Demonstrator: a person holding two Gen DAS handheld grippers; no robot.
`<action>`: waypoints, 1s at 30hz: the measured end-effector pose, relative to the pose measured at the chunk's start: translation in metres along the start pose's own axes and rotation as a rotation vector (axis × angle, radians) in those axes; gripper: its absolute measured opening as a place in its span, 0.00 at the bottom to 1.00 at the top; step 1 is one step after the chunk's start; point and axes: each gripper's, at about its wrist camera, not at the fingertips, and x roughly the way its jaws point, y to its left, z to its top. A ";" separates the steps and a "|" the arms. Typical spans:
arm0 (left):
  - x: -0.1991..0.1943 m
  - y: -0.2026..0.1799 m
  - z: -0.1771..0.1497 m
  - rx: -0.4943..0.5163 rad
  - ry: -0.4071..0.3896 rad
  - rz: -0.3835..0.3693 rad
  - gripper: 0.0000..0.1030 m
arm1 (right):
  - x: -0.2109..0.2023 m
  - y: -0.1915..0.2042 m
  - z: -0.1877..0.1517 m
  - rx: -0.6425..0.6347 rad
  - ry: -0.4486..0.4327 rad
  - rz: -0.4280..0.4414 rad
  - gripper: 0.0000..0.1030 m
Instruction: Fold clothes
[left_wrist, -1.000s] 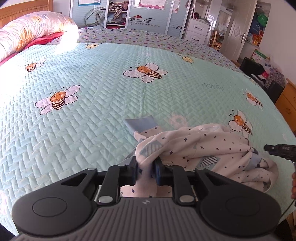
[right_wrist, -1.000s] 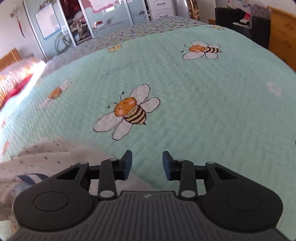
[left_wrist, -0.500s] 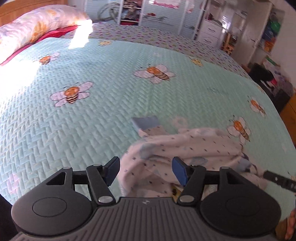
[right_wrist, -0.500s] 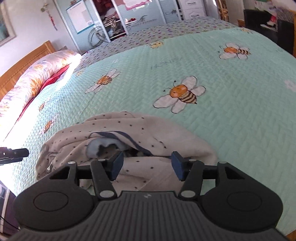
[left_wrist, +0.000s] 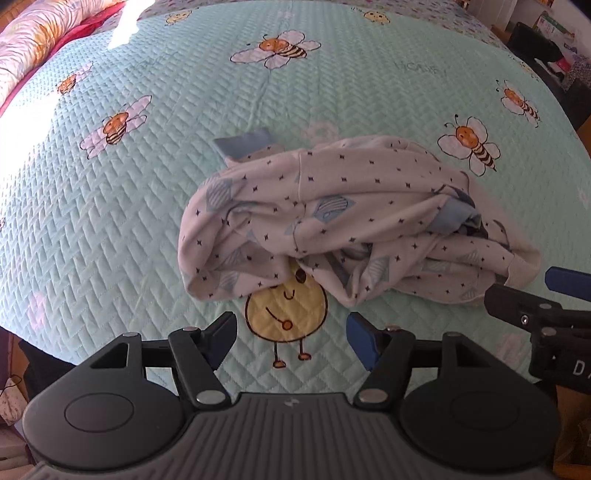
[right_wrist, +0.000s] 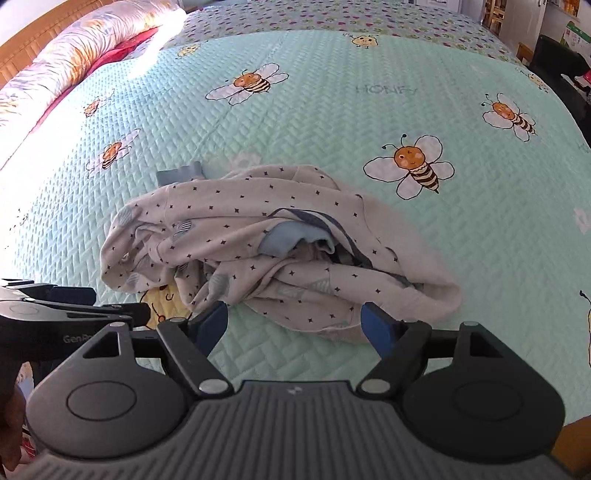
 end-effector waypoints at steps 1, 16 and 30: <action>0.001 0.000 -0.002 -0.002 0.010 0.004 0.66 | -0.002 0.002 -0.002 -0.003 -0.001 0.005 0.77; -0.001 -0.016 -0.010 0.016 0.040 0.019 0.66 | -0.012 0.002 -0.010 -0.006 -0.005 0.011 0.77; 0.004 -0.027 -0.012 0.043 0.050 0.030 0.66 | -0.006 -0.002 -0.013 -0.003 0.009 0.024 0.77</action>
